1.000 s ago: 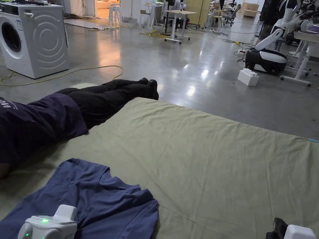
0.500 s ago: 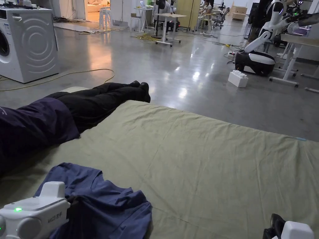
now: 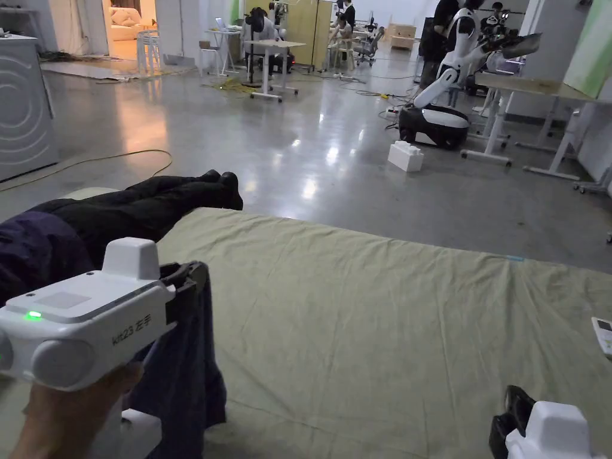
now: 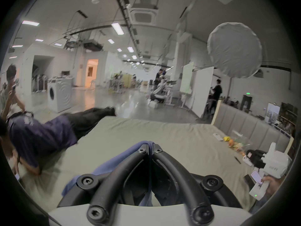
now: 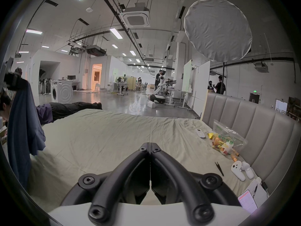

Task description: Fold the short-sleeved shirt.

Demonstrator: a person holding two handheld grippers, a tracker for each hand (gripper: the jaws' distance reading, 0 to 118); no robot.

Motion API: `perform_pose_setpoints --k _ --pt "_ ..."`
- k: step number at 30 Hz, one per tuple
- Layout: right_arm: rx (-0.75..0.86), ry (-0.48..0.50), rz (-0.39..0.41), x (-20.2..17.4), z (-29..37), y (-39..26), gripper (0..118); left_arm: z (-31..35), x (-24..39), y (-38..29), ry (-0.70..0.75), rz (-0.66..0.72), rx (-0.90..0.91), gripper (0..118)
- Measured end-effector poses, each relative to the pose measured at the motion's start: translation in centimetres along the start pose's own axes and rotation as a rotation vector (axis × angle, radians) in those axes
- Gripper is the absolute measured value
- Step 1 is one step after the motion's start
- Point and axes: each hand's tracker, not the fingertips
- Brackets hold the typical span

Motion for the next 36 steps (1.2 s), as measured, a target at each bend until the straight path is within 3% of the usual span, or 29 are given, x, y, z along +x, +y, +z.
perform_pose_setpoints --k 5,10,22,24,25,26,28,31,36 --pt "0.03 -0.048 -0.021 2.6 1.4 0.4 1 -1.7 7.3 2.4 -0.151 -0.069 0.019 3" --pt "0.033 -0.101 -0.036 5.2 2.8 0.0 1 -4.1 14.4 0.7 -0.296 -0.103 -0.032 3" --pt "-0.052 -0.193 -0.074 9.6 4.9 -3.5 1 -8.0 27.0 -15.6 -0.462 -0.083 -0.459 5" --pt "-0.072 -0.192 -0.077 9.8 4.9 -4.1 1 -7.8 27.7 -17.9 -0.43 -0.118 -0.487 23" --pt "-0.082 -0.19 -0.078 9.9 4.9 -4.4 1 -7.7 27.6 -18.6 -0.418 -0.127 -0.503 41" --pt "-0.093 -0.186 -0.077 9.9 4.9 -4.6 1 -7.6 27.6 -19.5 -0.407 -0.135 -0.523 69" --pt "-0.108 -0.176 -0.072 9.8 4.8 -4.9 1 -7.4 27.2 -20.2 -0.388 -0.139 -0.559 93" --pt "-0.118 -0.159 -0.061 9.5 4.7 -5.0 1 -6.3 25.1 -19.5 -0.377 -0.125 -0.523 94" --pt "-0.102 -0.138 -0.068 8.7 4.1 -4.0 1 -4.3 20.4 -15.3 -0.26 -0.07 -0.311 93"
